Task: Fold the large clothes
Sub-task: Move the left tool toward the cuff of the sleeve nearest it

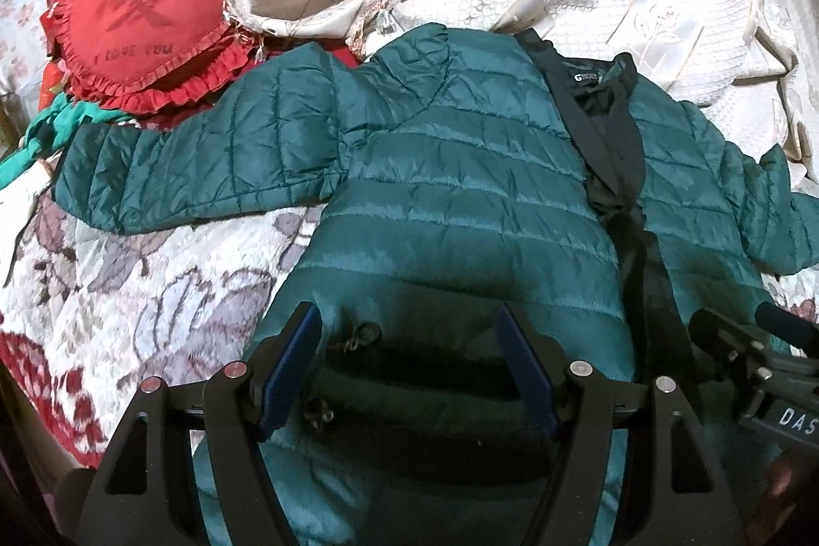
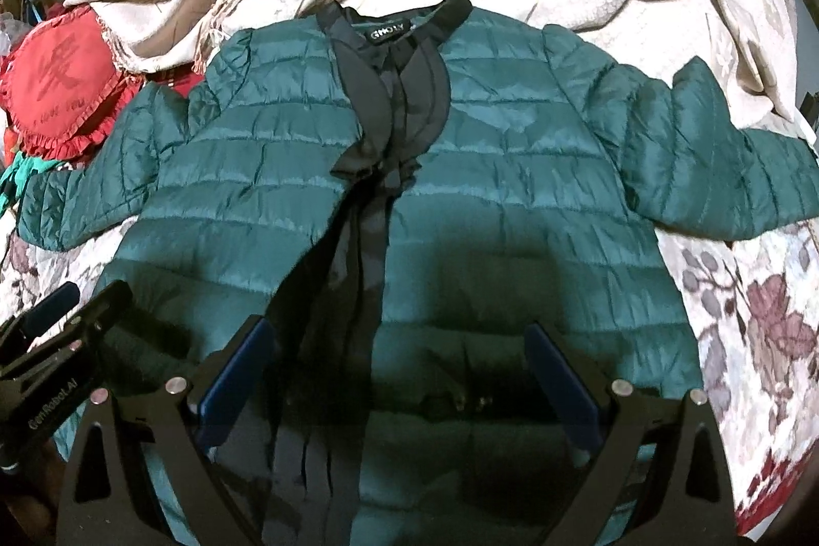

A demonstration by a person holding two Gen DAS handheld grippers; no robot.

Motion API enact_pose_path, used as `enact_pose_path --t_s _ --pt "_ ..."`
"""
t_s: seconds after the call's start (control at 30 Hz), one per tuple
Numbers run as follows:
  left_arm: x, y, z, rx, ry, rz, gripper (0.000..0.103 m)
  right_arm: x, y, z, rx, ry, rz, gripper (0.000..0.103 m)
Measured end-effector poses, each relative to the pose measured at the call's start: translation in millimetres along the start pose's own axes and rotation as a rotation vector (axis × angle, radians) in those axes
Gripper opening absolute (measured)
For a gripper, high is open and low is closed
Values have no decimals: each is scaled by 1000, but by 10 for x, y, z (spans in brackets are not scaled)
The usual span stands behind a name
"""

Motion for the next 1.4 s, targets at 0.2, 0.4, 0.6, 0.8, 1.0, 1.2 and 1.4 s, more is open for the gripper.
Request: enact_pose_path --t_s 0.2,0.4,0.6,0.8,1.0,1.2,1.4 --pt "141 -96 46 -2 -4 16 54 112 -174 56 -13 9 -11 100" --pt "243 -243 121 -5 -2 17 54 302 -289 101 27 -38 40 100" --pt "368 -365 217 -5 -26 23 54 457 -418 173 37 -44 41 100" --pt "505 -426 272 -9 -35 35 54 546 -548 264 0 -13 16 100" --pt "616 -512 323 -29 -26 36 54 584 -660 323 -24 5 -19 100" --pt "724 -578 309 -29 -11 38 54 669 -731 379 -33 9 -22 100" --pt "834 -644 312 -23 -14 43 54 807 -787 461 -49 8 5 94"
Point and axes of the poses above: each gripper's, at about its wrist camera, not at the fingertips, and x roughly the way its jaws point, z to its left, y to its underside, the point moved 7 cm from there along x, roughly the way its jaws point, and after that the axes turned 14 degrees about x, right-handed, at the moved point
